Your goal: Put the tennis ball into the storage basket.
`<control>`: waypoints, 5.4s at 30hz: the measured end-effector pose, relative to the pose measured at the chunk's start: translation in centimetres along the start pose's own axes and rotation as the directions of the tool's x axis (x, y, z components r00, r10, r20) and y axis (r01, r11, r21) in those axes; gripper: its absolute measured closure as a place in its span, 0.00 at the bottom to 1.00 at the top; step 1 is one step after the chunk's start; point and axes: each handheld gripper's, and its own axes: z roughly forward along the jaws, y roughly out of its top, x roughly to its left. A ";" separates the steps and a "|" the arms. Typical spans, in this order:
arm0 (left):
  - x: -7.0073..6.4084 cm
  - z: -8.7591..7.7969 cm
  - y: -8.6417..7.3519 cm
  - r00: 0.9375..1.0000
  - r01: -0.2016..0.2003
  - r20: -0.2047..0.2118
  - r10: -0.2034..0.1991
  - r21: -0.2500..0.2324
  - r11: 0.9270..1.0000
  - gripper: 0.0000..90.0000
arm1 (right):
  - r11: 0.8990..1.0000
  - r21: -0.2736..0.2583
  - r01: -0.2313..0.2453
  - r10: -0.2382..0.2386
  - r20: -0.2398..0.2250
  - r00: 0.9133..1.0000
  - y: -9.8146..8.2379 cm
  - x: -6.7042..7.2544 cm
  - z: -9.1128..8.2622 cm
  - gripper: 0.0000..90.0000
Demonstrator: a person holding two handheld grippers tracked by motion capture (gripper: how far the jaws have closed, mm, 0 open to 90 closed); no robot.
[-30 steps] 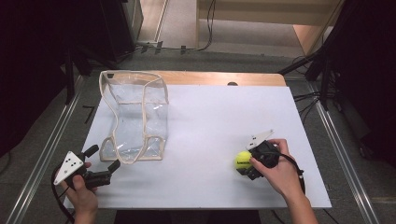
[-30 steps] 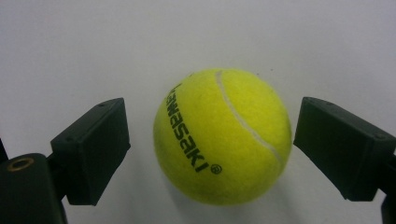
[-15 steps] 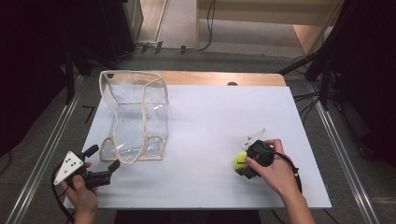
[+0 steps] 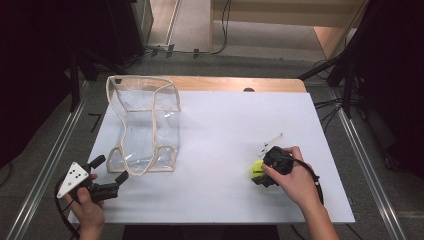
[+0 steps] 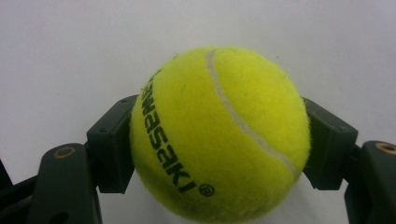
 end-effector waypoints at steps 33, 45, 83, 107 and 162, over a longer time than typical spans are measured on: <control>0.2 -0.1 0.0 1.000 0.013 0.010 -0.013 -0.008 1.000 0.00 | 0.991 0.029 0.134 -0.133 -0.025 0.991 6.7 1.7 0.1 0.26; 0.2 0.0 0.0 1.000 0.012 0.010 -0.012 -0.008 1.000 0.00 | 0.981 0.045 0.190 -0.188 -0.038 0.981 9.4 2.4 0.3 0.26; 0.2 0.0 0.1 1.000 0.015 0.022 -0.015 -0.013 1.000 0.00 | 0.954 0.031 0.300 -0.293 -0.139 0.946 16.4 4.5 -1.3 0.26; 0.3 -0.1 0.1 1.000 0.016 0.022 -0.015 -0.014 1.000 0.00 | 0.938 0.011 0.346 -0.341 -0.151 0.928 20.0 5.8 -2.2 0.26; 0.3 0.0 0.1 0.999 0.017 0.029 -0.017 -0.008 1.000 0.00 | 0.884 -0.012 0.468 -0.461 -0.188 0.867 28.4 9.6 -5.6 0.26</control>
